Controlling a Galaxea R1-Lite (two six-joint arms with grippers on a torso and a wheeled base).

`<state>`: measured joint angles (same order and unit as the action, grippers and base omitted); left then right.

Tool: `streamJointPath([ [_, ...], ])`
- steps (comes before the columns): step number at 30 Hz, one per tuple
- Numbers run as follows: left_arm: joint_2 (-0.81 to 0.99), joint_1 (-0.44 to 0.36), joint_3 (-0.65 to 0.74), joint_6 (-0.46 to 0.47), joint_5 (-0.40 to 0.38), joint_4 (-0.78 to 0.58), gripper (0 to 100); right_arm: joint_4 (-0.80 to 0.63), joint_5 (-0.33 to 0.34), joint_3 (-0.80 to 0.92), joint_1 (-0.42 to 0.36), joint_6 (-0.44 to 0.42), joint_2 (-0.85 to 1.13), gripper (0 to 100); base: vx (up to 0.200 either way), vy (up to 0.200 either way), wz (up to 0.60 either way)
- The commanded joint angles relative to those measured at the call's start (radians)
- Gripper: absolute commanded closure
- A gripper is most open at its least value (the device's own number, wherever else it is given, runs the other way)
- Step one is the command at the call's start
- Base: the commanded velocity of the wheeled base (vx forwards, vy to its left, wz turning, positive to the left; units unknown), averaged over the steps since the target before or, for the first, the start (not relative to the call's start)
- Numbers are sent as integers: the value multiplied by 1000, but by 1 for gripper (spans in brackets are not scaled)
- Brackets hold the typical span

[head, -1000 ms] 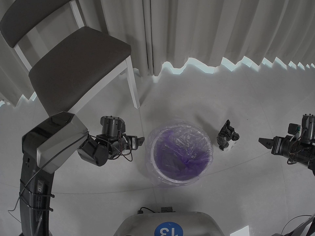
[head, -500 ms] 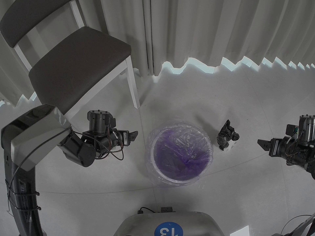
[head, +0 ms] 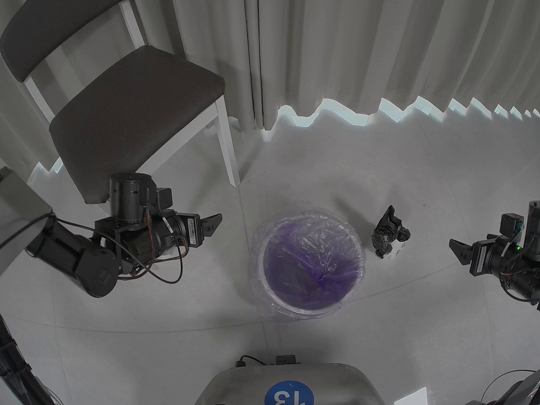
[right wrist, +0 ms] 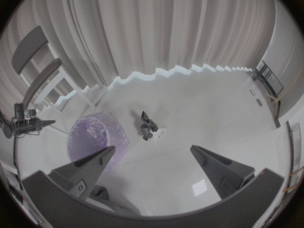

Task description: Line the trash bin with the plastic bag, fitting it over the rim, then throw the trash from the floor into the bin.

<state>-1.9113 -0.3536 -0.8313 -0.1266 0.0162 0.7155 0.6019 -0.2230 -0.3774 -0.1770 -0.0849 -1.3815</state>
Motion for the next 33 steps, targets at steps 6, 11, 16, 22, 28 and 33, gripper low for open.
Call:
streamJointPath([
  [6,259,-27,133,42,48,-11,0,-28,-9,49,14,100,237,0,0,0,0],
  [11,333,-24,164,87,61,-18,0,-36,-15,46,48,142,279,0,0,0,0],
  [16,380,-25,143,157,70,-39,0,-17,-72,45,102,241,280,0,0,0,0],
  [22,420,-64,110,223,68,-39,0,93,-75,37,111,274,265,0,0,0,0],
  [28,457,-84,101,226,70,-45,0,213,-62,-21,103,307,160,0,0,0,0],
  [33,475,-80,101,226,79,-70,0,272,10,-57,103,266,18,0,0,0,0],
])
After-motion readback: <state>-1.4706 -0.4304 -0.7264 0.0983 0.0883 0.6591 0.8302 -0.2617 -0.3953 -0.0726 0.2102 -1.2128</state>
